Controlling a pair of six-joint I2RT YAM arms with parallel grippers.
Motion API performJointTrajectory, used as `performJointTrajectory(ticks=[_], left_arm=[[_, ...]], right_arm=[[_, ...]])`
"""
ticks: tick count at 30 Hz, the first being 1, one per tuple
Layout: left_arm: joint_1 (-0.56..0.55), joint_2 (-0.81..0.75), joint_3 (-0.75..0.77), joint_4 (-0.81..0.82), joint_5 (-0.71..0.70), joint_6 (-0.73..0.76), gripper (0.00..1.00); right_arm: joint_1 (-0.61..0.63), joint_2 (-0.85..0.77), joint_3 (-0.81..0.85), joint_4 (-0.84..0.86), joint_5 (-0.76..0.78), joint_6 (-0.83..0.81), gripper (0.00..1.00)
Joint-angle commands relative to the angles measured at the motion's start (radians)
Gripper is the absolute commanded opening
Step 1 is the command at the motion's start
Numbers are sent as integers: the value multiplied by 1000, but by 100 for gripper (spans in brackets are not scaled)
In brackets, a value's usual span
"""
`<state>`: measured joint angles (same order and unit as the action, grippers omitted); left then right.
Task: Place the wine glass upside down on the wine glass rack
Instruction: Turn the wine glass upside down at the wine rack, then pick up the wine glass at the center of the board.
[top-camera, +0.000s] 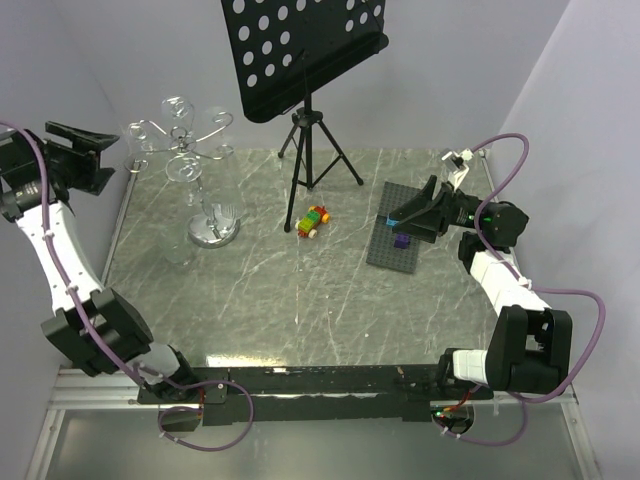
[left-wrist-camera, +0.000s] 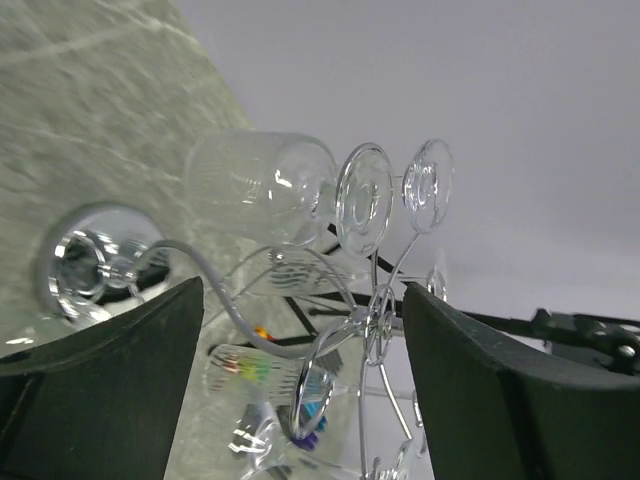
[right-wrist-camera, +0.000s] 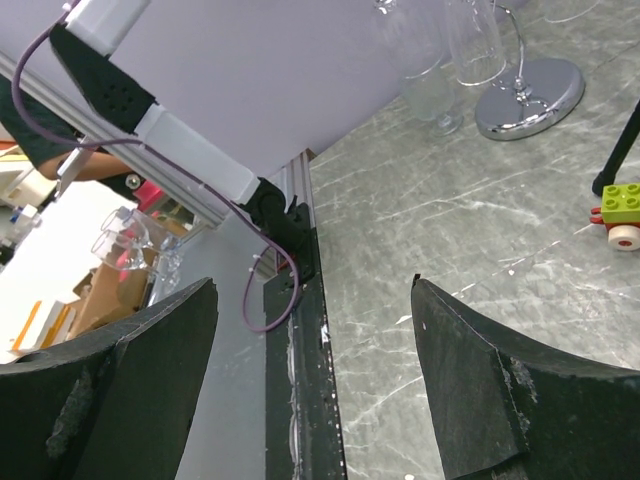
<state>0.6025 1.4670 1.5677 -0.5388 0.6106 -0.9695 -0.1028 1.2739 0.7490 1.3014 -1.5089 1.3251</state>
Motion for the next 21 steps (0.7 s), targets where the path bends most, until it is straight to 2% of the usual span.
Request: performJointTrajectory(ticks=[1,4,6,9,13,21], left_arm=[[20,-88,64,-95,-159,95,84],[26,-111,83,-130,-227,110,89],[28,-125,95,-171,-293,129,100],[28,-146,77,-248,-382,135,97],[25,-236,-93,-236,-362,110,97],[-7,-378,-348,-254,-391,167,99]], right_arm=[[14,-5,18,342,-266,-18,84],[17,4,18,341,-267,-17,84],[18,7,15,343,-266,-18,84],[18,13,7,345,-269,-26,84],[18,21,3,345,-267,-32,84],[21,73,-7,345,-269,-33,85]])
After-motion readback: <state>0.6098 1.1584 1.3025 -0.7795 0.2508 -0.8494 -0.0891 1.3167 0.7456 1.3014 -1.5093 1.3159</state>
